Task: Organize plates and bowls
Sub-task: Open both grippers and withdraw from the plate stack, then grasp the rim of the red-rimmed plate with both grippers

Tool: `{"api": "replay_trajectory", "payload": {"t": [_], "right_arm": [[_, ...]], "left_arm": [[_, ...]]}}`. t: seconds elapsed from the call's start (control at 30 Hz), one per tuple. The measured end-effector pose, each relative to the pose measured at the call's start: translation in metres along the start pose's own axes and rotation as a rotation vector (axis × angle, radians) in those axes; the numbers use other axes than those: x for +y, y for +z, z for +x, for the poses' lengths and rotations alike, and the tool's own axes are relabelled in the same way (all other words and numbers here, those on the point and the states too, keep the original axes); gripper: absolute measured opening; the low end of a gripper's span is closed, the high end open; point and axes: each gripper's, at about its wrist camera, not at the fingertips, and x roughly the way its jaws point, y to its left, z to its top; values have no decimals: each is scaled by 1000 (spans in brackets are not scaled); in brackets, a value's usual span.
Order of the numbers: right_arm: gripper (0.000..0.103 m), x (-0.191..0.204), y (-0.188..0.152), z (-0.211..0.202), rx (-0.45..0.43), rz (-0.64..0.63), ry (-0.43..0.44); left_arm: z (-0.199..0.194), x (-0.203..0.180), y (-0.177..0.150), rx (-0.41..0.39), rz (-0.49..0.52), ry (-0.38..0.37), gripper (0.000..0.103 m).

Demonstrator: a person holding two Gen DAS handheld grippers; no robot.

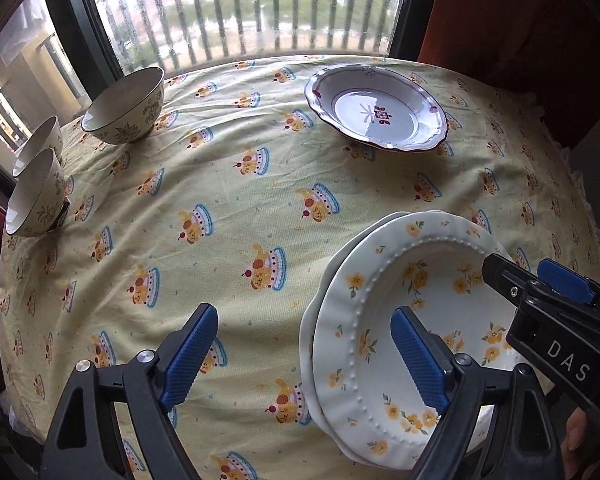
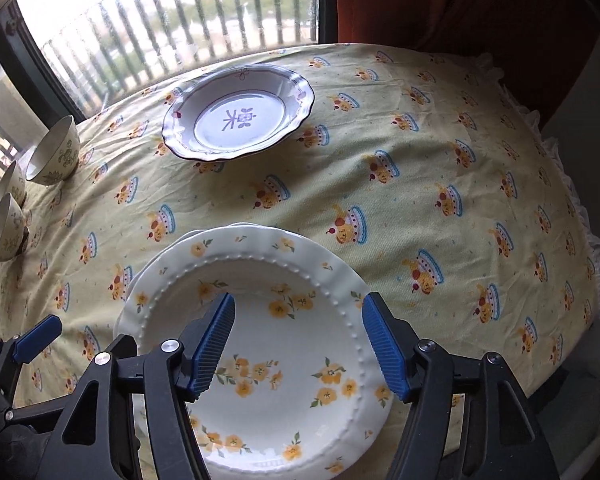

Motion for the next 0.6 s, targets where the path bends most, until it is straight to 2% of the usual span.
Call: {"api": "replay_trajectory", "payload": {"t": [0.2,0.4,0.6], "right_arm": [[70,21,21,-22,-95,3,2],[70,25,52,-26,-151,9,-6],[70,16,92,-16,-197,-37,11]], "left_arm": [[-12,14,32,-55,43,-40,92],[-17,12,67,-109,73,-11,92],[-4,-3,103,-138,28,5,92]]}}
